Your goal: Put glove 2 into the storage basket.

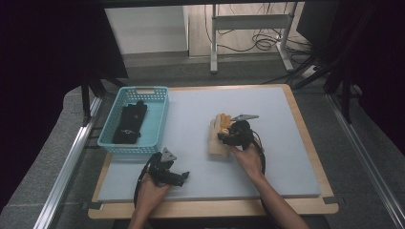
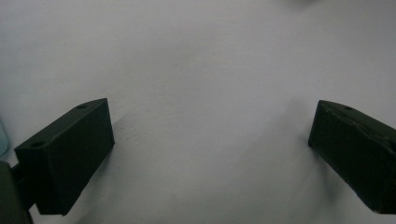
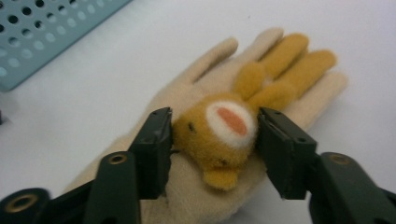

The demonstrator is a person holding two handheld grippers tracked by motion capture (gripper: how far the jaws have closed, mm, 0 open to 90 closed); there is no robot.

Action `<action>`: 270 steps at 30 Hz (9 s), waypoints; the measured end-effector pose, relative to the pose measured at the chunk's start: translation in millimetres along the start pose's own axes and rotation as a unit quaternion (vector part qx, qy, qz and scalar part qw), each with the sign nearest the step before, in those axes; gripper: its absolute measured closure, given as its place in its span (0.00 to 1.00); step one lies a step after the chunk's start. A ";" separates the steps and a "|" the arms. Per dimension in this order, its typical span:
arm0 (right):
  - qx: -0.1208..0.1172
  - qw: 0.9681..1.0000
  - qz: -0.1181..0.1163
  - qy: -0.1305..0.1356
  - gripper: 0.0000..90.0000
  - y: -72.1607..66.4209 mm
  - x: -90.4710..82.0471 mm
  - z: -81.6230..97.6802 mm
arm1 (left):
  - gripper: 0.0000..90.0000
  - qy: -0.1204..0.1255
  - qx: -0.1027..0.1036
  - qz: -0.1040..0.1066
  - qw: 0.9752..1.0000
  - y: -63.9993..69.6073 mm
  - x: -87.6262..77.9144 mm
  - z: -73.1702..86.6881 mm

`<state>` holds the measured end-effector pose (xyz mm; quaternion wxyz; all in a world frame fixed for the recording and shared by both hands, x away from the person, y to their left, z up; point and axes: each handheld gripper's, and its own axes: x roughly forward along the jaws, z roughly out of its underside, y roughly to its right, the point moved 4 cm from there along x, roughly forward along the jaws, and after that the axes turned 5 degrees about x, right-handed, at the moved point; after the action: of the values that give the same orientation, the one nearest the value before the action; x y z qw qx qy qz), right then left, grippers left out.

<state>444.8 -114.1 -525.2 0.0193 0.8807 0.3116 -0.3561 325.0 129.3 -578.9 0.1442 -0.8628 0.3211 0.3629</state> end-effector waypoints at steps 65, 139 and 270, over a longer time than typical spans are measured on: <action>-0.125 0.986 -0.095 -0.059 0.93 -24.9 4.0 38.6 | 0.01 -0.002 0.003 -0.001 1.000 -0.1 -0.4 0.2; -0.064 0.995 0.064 -0.031 0.08 93.9 -86.2 94.8 | 0.03 0.010 0.020 0.071 0.997 4.4 9.5 -74.0; -0.065 0.995 0.063 -0.030 0.08 94.0 -86.2 94.9 | 0.60 -0.179 -0.184 -0.129 0.958 -192.2 17.0 -83.9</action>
<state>391.7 -260.2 -558.5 0.1087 0.8843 0.2769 -0.3598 505.4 225.8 -529.8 0.0838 -0.8294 0.1034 0.5426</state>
